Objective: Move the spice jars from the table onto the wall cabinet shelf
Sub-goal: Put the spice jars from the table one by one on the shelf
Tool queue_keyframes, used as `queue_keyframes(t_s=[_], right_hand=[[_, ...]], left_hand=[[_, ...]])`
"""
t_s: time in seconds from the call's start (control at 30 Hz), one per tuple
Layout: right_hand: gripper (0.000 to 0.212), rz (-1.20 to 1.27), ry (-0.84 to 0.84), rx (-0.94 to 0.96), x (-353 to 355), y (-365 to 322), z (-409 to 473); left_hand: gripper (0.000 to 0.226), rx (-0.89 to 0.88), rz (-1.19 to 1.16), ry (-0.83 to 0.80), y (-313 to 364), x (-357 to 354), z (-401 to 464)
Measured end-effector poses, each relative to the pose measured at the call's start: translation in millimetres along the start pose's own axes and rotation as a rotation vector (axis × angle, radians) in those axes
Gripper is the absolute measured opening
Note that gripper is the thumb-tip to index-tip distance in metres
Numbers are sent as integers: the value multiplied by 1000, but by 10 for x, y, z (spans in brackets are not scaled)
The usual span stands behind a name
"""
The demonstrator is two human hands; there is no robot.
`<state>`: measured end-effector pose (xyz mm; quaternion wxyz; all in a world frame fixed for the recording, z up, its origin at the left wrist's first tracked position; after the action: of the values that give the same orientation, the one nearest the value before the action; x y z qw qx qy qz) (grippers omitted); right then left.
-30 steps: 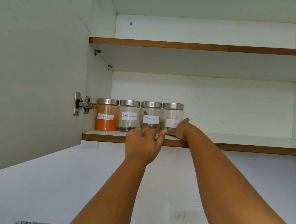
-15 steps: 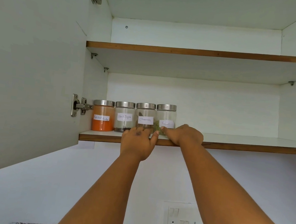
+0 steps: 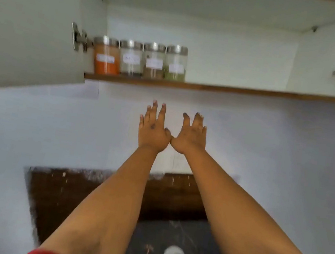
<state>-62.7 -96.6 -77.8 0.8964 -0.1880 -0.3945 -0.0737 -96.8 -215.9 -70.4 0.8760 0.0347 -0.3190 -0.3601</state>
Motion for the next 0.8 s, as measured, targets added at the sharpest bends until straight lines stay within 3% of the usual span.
queue_keyframes(t_s=[0.1, 0.27, 0.37, 0.47, 0.57, 0.7, 0.8], right_hand=[[84, 25, -220, -94, -578, 379, -850], [77, 52, -340, -325, -1150, 1333, -2078], [69, 59, -378, -457, -1334, 1781, -2545], [61, 70, -359, -539, -1437, 2030, -2773], [63, 62, -412, -443, -1581, 2012, -2913], [100, -191, -694, -73, -1877, 1874, -3135], [104, -300, -757, 11, -1952, 1955, -3199]], left_hand=[[71, 151, -169, -287, -46, -470, -901], [73, 332, -172, -690, -440, -1016, -2843], [59, 531, -220, -801, -783, -1097, -3667], [50, 589, -183, -867, -989, -1077, -4059], [47, 661, -191, -856, -1031, -1064, -4153], [38, 696, -255, -859, -904, -1118, -4170], [34, 656, -285, -881, -793, -1141, -4196]])
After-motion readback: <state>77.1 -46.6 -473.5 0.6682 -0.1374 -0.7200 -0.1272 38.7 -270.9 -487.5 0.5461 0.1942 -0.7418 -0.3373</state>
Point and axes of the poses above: each hand's wrist, its own z-axis towards the middle knuckle, its own x-axis out of the back of the hand, y = z × x, the point moved 7 cm from there along z, towards the middle knuckle, and after that the axes turned 9 degrees about y, right-handed, at the moved point
